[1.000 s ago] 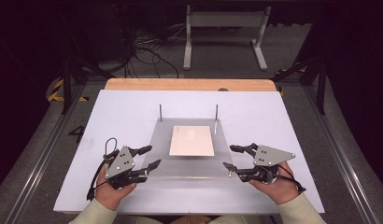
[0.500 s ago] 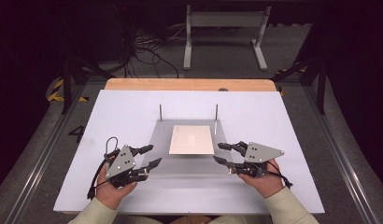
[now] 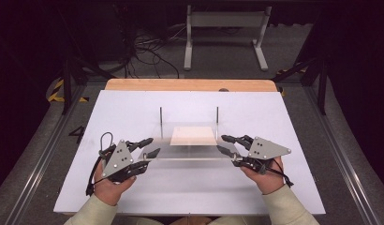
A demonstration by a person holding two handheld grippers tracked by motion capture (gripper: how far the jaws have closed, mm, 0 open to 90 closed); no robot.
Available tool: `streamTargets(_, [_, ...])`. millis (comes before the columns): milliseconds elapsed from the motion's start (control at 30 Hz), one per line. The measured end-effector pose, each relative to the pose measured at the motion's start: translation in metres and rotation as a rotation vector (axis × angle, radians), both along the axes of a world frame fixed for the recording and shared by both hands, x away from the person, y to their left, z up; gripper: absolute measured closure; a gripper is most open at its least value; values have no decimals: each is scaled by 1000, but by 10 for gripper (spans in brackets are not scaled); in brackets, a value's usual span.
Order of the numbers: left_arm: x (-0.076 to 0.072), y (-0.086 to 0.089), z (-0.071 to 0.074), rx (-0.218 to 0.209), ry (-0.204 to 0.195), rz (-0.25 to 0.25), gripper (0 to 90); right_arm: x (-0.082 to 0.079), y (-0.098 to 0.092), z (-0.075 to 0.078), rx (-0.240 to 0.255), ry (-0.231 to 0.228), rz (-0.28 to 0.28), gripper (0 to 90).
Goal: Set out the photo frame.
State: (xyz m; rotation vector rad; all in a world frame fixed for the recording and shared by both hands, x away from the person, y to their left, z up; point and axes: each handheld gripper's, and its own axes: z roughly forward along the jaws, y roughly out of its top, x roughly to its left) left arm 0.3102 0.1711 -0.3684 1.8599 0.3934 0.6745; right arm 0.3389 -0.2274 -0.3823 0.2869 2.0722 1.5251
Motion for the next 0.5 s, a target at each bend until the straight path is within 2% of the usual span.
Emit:
streamTargets(167, [-3, -2, 18, -27, -35, 3, 623, -2, -4, 15, 42, -49, -13, 597])
streamTargets(267, [-3, -5, 27, -34, -56, 26, 632, -4, -5, 22, 60, -76, -40, 594])
streamTargets(400, [-1, -8, 36, -50, -75, 49, 635, -14, 0, 32, 22, -165, -133, 595])
streamTargets(500, [-2, -11, 42, -53, -90, 59, 635, -17, 0, 37, 33, -161, -152, 593])
